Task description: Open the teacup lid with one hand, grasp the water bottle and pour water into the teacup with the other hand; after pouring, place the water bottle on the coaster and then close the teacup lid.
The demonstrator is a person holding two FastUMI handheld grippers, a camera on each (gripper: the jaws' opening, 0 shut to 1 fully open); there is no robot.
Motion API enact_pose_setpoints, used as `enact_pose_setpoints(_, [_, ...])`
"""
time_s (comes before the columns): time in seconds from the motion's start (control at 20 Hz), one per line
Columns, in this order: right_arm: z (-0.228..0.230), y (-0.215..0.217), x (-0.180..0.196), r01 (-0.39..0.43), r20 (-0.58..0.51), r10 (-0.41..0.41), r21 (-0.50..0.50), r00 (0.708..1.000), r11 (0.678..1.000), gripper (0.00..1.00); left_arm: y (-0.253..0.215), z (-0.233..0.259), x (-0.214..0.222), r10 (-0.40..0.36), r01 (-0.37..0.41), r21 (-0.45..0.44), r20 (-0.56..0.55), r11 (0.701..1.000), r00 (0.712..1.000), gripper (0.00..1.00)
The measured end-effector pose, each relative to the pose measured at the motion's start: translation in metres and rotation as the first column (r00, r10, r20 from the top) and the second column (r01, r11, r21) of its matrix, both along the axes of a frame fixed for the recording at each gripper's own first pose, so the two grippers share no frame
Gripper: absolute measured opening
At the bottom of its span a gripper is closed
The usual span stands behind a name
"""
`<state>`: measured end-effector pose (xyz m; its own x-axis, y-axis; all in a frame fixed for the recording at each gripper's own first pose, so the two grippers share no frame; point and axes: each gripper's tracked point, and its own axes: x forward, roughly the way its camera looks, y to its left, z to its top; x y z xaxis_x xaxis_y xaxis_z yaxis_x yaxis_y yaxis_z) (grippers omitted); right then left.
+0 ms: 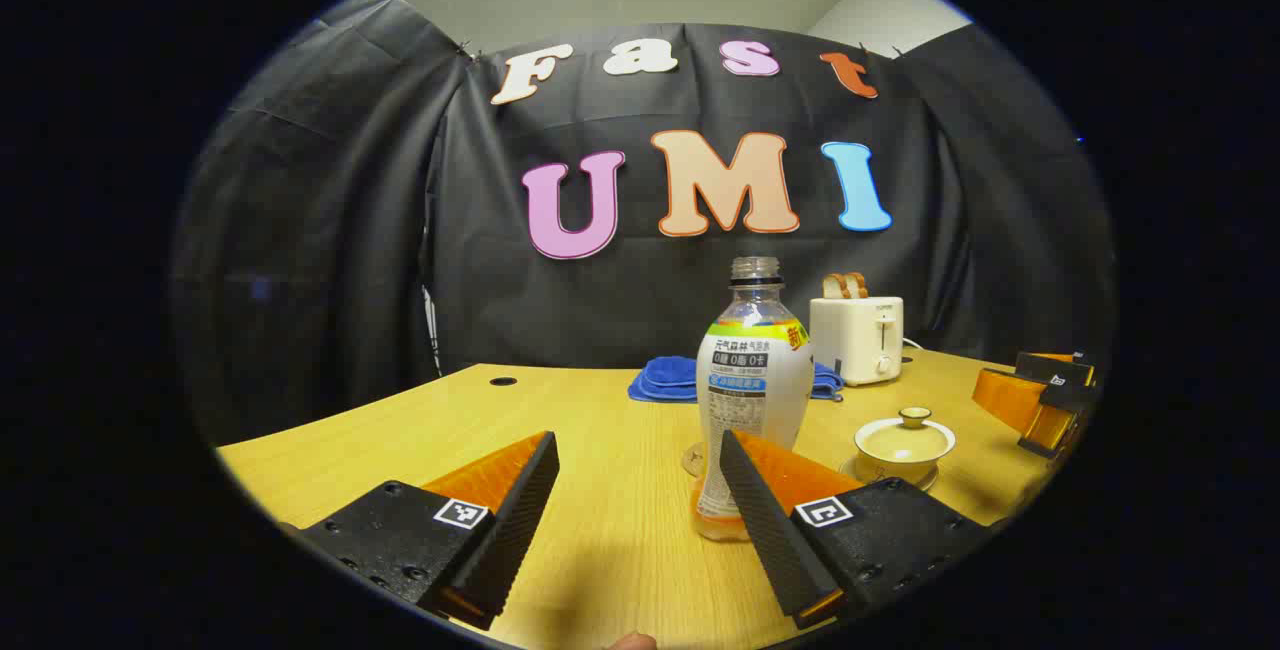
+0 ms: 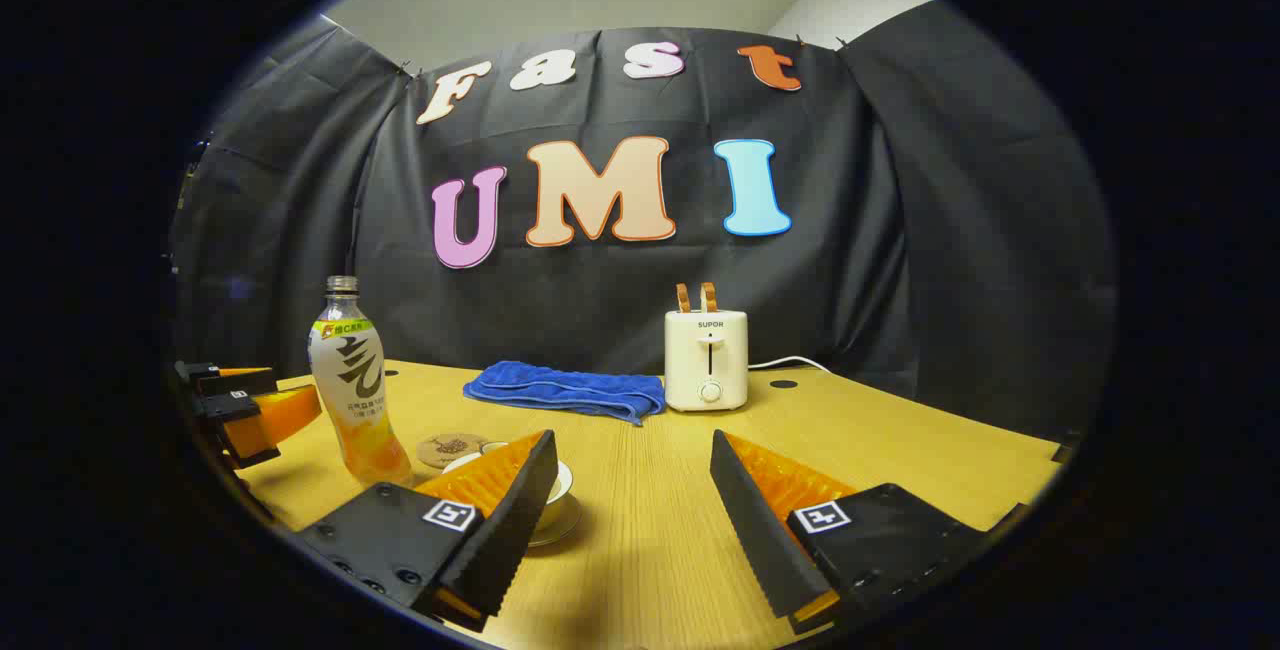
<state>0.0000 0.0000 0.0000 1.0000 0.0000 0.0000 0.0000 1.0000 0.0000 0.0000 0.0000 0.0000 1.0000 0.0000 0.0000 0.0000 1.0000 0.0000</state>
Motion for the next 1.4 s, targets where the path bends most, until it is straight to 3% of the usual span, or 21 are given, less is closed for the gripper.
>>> enact_pose_setpoints(0.95, [-0.002,0.005,0.002,-0.036,-0.004,0.036,0.001,0.999,0.999,0.96,0.001,-0.001,0.000,0.012,-0.012,0.000,0.004,1.000,1.000,0.95])
enact_pose_setpoints(1.25, [-0.002,0.014,0.003,-0.088,-0.008,0.088,0.005,0.996,0.996,0.96,0.001,0.000,0.000,0.012,-0.012,0.000,0.005,1.000,1.000,0.95])
enact_pose_setpoints(1.4, [-0.012,0.020,0.008,-0.117,-0.060,0.117,0.015,0.991,0.993,0.96,0.001,-0.001,0.000,0.012,-0.012,0.000,0.004,1.000,1.000,0.95])
